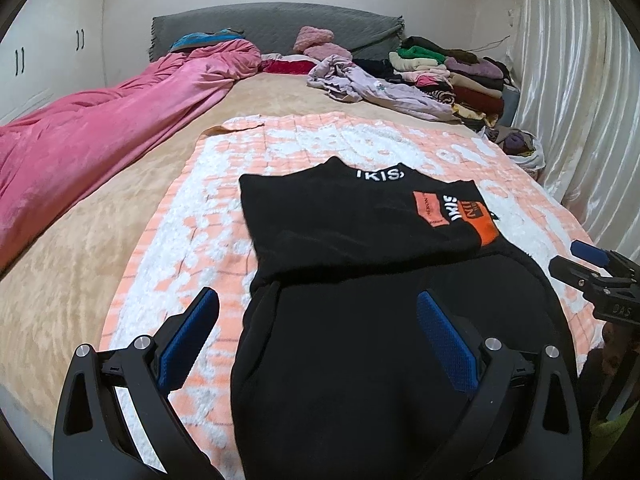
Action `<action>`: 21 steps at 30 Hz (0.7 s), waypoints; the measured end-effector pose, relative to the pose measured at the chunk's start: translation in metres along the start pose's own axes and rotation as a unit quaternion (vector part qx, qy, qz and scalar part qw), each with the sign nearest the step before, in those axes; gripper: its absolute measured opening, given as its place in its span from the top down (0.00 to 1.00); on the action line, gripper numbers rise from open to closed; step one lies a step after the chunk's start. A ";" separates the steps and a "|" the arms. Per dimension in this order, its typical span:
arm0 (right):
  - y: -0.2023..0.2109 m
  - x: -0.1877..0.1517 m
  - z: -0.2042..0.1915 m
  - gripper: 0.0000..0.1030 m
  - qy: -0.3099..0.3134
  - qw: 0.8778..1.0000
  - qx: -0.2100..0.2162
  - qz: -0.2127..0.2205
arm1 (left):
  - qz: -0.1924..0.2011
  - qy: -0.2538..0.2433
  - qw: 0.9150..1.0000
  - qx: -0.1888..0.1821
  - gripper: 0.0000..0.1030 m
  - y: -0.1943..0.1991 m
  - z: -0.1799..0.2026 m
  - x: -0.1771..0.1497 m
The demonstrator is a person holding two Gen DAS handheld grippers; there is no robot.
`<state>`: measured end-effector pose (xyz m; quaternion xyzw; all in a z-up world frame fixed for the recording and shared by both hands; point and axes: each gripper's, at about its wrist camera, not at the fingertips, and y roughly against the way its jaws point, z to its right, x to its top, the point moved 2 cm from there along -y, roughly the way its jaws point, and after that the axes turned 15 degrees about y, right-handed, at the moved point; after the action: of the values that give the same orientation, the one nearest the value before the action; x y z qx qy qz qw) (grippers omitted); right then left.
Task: Fold small clothes
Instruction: 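Move both tools back along the black sweater and close them on the hem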
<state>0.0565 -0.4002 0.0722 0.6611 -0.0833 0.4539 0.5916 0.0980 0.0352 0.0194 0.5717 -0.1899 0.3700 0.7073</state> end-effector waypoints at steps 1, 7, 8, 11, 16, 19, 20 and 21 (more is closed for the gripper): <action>0.001 -0.004 0.001 0.10 0.001 1.000 -0.001 -0.003 | -0.002 0.001 1.000 0.002 0.04 0.000 -0.002 -0.001; 0.005 -0.021 0.009 0.10 -0.006 1.000 -0.001 -0.017 | -0.015 0.011 1.000 0.020 0.04 0.000 -0.018 -0.012; 0.006 -0.025 0.012 0.10 -0.007 1.000 -0.002 -0.020 | -0.018 0.015 0.999 0.025 0.04 0.000 -0.023 -0.015; 0.007 -0.033 0.017 0.10 -0.012 1.000 -0.004 -0.027 | -0.024 0.023 0.999 0.033 0.04 0.000 -0.032 -0.020; 0.010 -0.047 0.028 0.10 -0.021 0.999 -0.009 -0.037 | -0.037 0.029 0.998 0.044 0.04 -0.001 -0.045 -0.028; 0.011 -0.055 0.032 0.10 -0.024 0.999 -0.011 -0.046 | -0.046 0.033 0.997 0.052 0.04 -0.002 -0.053 -0.036; 0.011 -0.058 0.033 0.10 -0.025 0.998 -0.012 -0.049 | -0.050 0.037 0.997 0.054 0.04 -0.003 -0.057 -0.040; 0.012 -0.063 0.035 0.10 -0.027 0.998 -0.012 -0.053 | -0.054 0.040 0.996 0.056 0.04 -0.003 -0.060 -0.044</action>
<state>0.0306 -0.4603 0.0405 0.6694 -0.0695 0.4024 0.6206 0.0624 0.0787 -0.0293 0.6047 -0.1090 0.3636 0.7002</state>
